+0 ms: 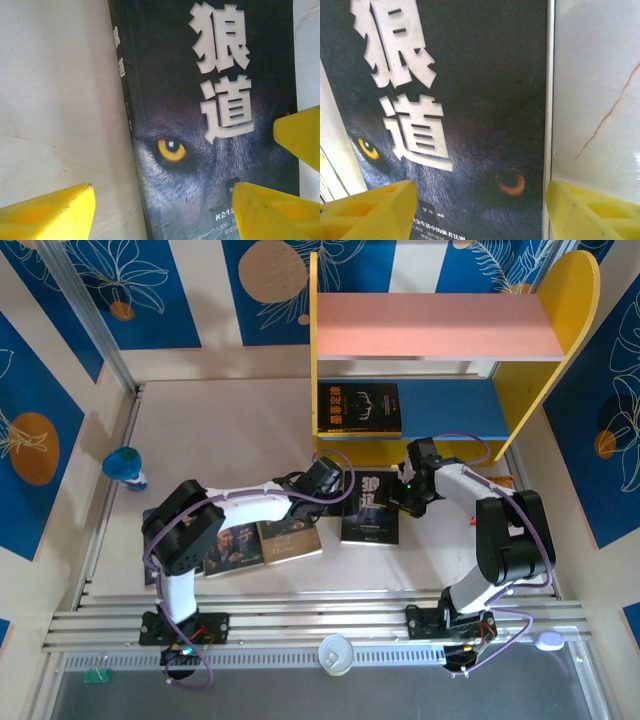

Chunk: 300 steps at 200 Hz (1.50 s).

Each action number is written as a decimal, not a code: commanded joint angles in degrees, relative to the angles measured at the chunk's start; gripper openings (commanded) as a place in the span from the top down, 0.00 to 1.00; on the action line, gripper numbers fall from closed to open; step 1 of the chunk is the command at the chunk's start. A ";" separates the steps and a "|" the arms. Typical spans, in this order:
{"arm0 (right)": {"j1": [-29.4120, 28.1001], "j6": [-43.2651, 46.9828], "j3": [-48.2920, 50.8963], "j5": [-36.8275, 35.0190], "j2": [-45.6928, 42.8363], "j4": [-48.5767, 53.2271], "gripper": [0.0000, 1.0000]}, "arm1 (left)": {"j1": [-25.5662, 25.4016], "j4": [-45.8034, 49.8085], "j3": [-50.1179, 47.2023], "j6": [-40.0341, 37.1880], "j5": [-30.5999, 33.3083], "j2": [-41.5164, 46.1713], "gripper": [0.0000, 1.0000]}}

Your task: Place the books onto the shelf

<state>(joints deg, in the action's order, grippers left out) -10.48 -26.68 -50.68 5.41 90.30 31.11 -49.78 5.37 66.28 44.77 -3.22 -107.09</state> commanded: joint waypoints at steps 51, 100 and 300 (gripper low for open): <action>-0.45 -0.37 0.42 2.15 1.05 -1.19 0.32 | 0.03 0.44 1.65 1.38 -1.07 -1.94 0.28; -2.14 -0.86 -0.17 1.54 3.07 -1.37 0.34 | 0.05 -0.18 1.63 1.74 -1.61 -2.38 0.28; -8.19 -0.07 -3.82 -4.71 7.56 3.95 0.65 | 0.07 -0.73 1.49 2.63 -2.31 -4.09 0.29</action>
<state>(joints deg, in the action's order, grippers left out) -17.89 -27.35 -54.65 -0.99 95.83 33.39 -49.78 5.10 66.50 46.65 -4.25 -110.02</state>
